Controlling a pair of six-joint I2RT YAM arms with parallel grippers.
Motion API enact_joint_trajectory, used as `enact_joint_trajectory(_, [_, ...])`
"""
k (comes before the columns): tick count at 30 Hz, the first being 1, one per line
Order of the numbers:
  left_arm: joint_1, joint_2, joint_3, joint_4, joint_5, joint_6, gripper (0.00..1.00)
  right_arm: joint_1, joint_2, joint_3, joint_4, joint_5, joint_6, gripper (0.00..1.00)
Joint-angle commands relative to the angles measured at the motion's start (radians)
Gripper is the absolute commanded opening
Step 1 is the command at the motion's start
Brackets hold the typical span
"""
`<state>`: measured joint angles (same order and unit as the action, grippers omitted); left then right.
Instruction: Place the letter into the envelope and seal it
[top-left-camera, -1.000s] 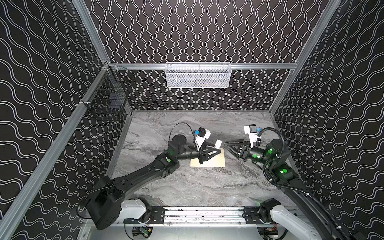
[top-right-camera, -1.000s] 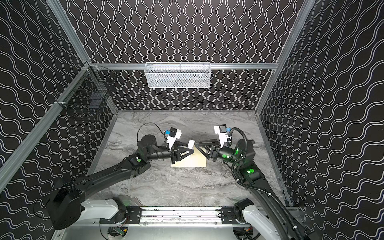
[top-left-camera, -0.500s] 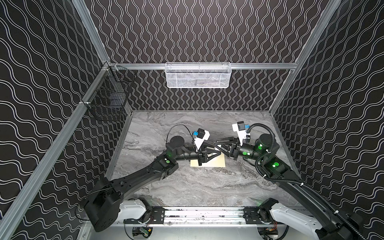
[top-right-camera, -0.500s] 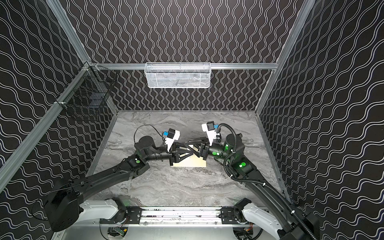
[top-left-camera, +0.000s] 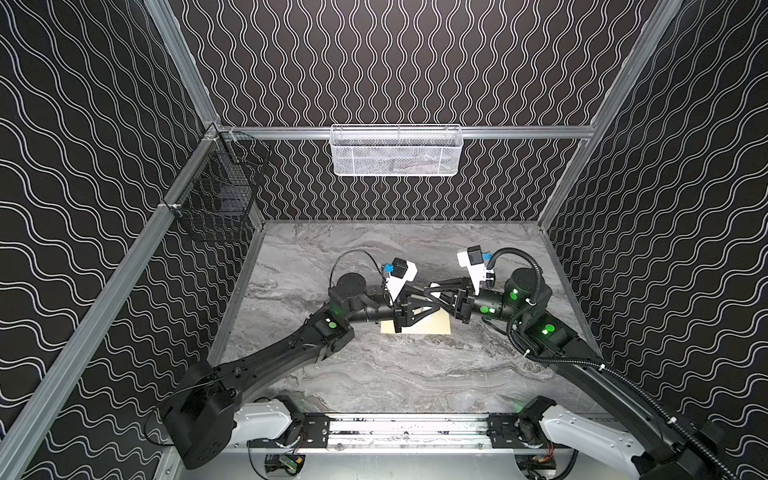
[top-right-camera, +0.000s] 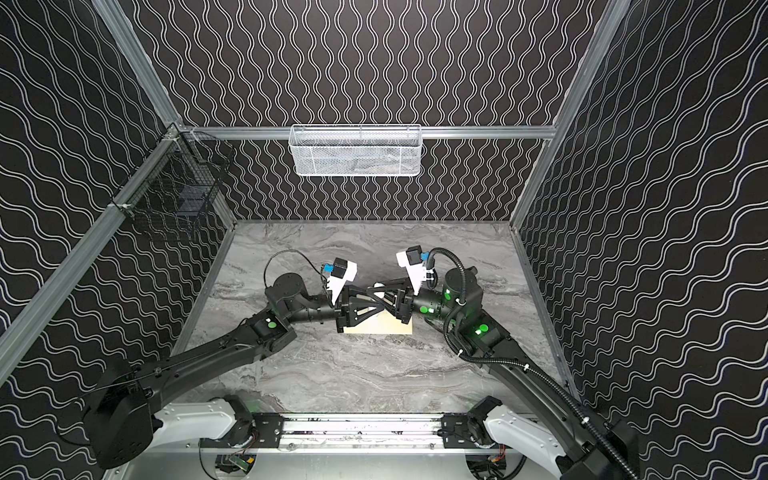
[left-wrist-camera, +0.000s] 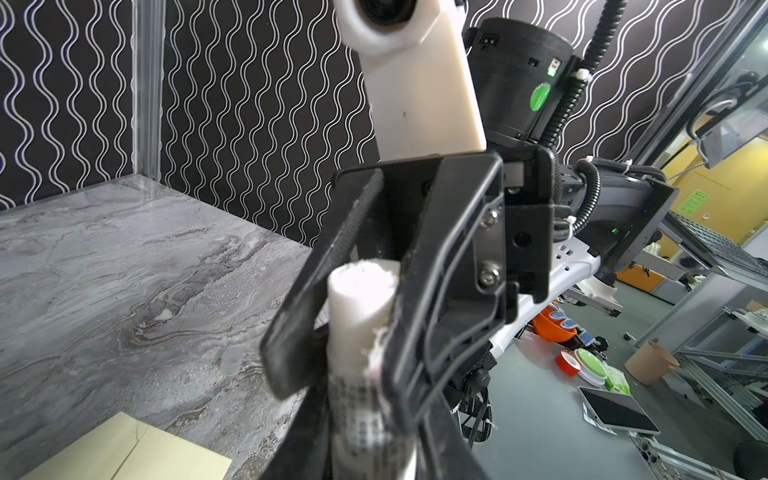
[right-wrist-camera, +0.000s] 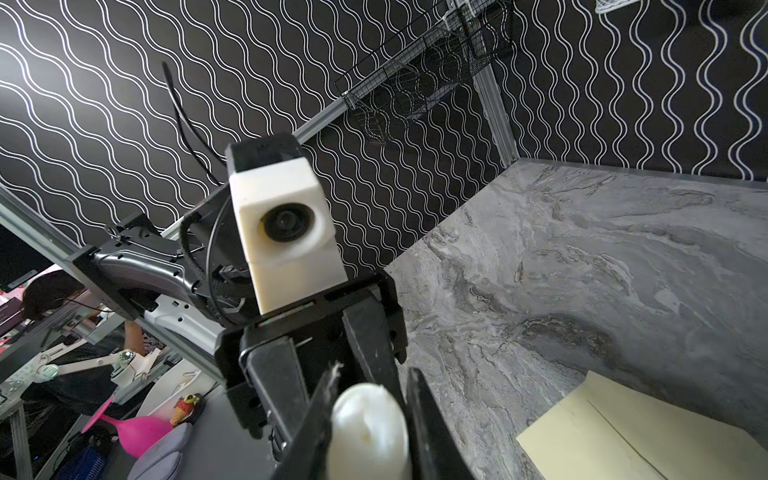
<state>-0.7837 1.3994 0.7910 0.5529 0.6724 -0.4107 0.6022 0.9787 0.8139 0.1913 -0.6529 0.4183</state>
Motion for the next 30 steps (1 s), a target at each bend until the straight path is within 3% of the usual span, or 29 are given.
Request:
enact_joint_trajectory(1, [0.000,-0.004,-0.002,0.009,-0.011,0.051,0.00,0.008,0.006,0.022,0.001,-0.028,0.031,0.17])
enact_joint_trajectory(3, [0.000,-0.004,0.001,0.004,-0.017,0.052,0.00,0.010,0.009,0.029,0.001,-0.033,0.037,0.13])
enact_joint_trajectory(4, [-0.001,-0.005,0.002,0.000,-0.017,0.052,0.06,0.010,0.009,0.035,-0.004,-0.035,0.035,0.12])
enact_joint_trajectory(8, [0.000,-0.011,0.006,-0.017,-0.022,0.053,0.47,0.010,0.021,0.069,-0.073,-0.037,-0.007,0.08])
enact_joint_trajectory(11, [-0.001,-0.022,0.027,-0.084,-0.013,0.080,0.60,0.007,0.030,0.093,-0.156,-0.050,-0.075,0.05])
enact_joint_trajectory(17, [-0.001,-0.024,0.077,-0.187,0.037,0.124,0.62,-0.007,0.080,0.192,-0.390,-0.095,-0.258,0.03])
enact_joint_trajectory(21, [-0.001,-0.016,0.076,-0.180,0.048,0.117,0.60,-0.013,0.093,0.239,-0.430,-0.105,-0.285,0.02])
enact_joint_trajectory(30, [-0.001,-0.005,0.102,-0.187,0.035,0.085,0.35,-0.013,0.099,0.237,-0.417,-0.136,-0.290,0.02])
